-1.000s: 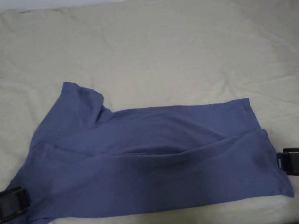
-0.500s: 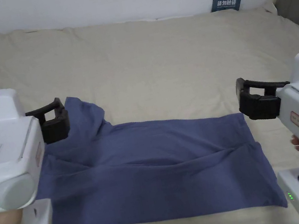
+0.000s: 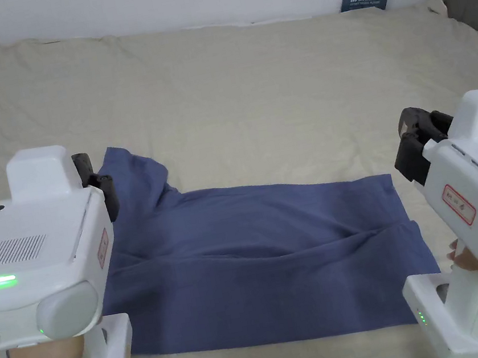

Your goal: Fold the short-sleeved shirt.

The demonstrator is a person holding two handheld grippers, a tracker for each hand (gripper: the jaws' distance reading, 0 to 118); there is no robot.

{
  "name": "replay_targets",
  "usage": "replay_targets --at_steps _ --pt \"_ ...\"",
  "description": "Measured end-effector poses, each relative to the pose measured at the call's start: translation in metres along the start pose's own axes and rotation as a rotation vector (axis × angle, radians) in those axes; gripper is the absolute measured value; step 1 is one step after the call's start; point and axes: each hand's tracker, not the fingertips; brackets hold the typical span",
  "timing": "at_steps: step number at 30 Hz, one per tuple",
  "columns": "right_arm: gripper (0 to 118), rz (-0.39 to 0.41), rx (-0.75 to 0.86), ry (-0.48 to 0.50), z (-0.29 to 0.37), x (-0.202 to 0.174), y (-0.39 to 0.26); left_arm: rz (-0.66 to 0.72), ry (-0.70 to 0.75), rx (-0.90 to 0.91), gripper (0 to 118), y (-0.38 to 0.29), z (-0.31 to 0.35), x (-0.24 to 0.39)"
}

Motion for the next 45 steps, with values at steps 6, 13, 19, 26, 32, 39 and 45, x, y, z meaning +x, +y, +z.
replay_targets --at_steps 6,13,19,26,32,39,45 --pt "1 0.042 -0.029 0.020 -0.010 -0.003 0.003 -0.008 -0.033 -0.104 12 0.010 -0.039 -0.010" --pt "1 0.049 -0.065 0.037 -0.035 -0.005 0.009 -0.041 -0.036 -0.312 111 0.024 -0.144 -0.037" --pt "1 0.061 -0.121 0.011 -0.071 -0.002 0.004 0.021 -0.056 -0.656 118 0.013 -0.252 -0.066" --pt "1 0.068 -0.217 -0.031 -0.112 -0.001 -0.011 0.074 0.036 -0.864 107 -0.035 -0.335 -0.082" --pt "1 0.066 -0.275 -0.030 -0.135 -0.004 -0.023 0.089 0.037 -0.961 57 -0.064 -0.344 -0.082" --pt "2 0.053 -0.298 -0.017 -0.155 0.000 -0.014 0.045 0.007 -0.884 0 -0.053 -0.331 -0.090" --pt "28 0.068 -0.519 -0.010 -0.228 0.044 0.003 0.093 -0.038 -0.746 0 -0.024 -0.298 -0.095"
